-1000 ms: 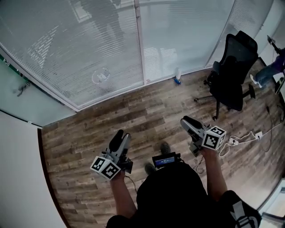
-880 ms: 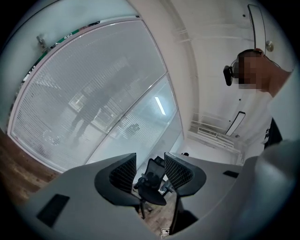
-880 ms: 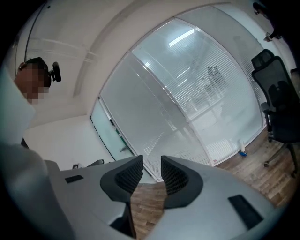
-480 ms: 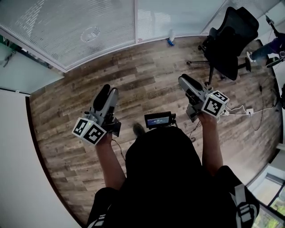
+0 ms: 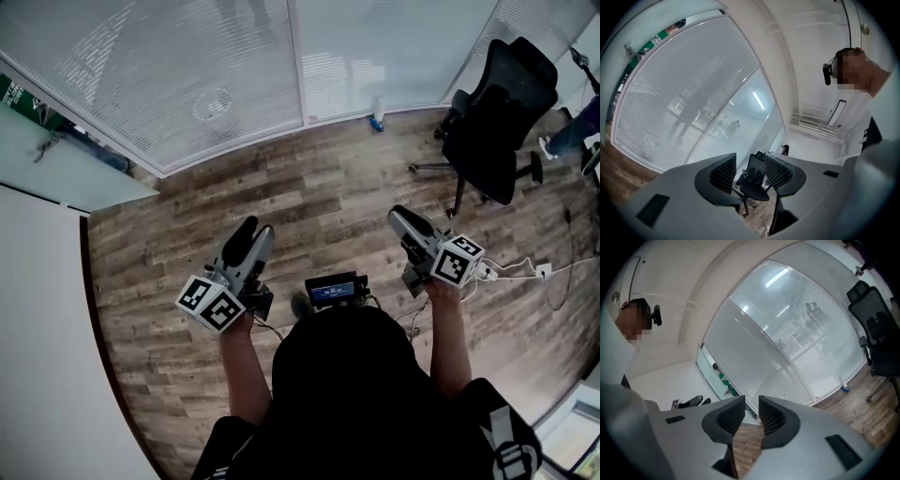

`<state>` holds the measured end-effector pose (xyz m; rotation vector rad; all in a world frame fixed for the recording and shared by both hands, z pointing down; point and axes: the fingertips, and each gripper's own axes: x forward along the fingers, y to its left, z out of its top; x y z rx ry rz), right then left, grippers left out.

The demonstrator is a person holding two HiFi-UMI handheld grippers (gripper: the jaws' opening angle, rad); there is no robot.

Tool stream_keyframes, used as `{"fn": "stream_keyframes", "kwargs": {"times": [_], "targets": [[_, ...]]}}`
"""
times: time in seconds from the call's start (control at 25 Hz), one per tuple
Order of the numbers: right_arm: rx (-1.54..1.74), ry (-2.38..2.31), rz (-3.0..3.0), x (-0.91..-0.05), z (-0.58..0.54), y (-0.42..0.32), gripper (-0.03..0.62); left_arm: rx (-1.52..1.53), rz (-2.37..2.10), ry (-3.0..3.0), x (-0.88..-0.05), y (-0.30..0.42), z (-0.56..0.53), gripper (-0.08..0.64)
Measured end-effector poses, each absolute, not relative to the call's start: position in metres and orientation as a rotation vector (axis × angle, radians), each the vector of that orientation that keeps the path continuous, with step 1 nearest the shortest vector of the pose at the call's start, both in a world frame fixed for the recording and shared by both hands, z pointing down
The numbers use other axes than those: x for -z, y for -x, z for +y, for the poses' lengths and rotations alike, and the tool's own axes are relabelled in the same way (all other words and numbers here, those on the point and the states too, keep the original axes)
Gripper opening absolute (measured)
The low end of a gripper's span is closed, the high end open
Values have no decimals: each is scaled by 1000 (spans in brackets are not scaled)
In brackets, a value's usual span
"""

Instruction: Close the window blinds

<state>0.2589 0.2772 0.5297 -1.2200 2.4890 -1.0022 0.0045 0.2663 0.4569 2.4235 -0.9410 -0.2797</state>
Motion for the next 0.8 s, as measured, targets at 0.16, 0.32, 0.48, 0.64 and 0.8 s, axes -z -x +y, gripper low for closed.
{"fn": "stream_keyframes", "kwargs": {"times": [0.16, 0.32, 0.48, 0.64, 0.8], "targets": [[1004, 1185, 2496, -535, 278, -260, 96, 252, -950, -2440, -453, -10, 268, 197], [993, 1128, 2527, -537, 277, -254, 96, 228, -948, -2458, -451, -21, 272, 196], [984, 1100, 2551, -538, 278, -251, 96, 217, -942, -2468, -452, -27, 277, 196], [956, 1106, 2581, -535, 282, -251, 97, 219, -931, -2473, -452, -28, 277, 196], [981, 1140, 2559, -543, 292, -258, 97, 206, -898, -2468, -459, -33, 284, 196]]}}
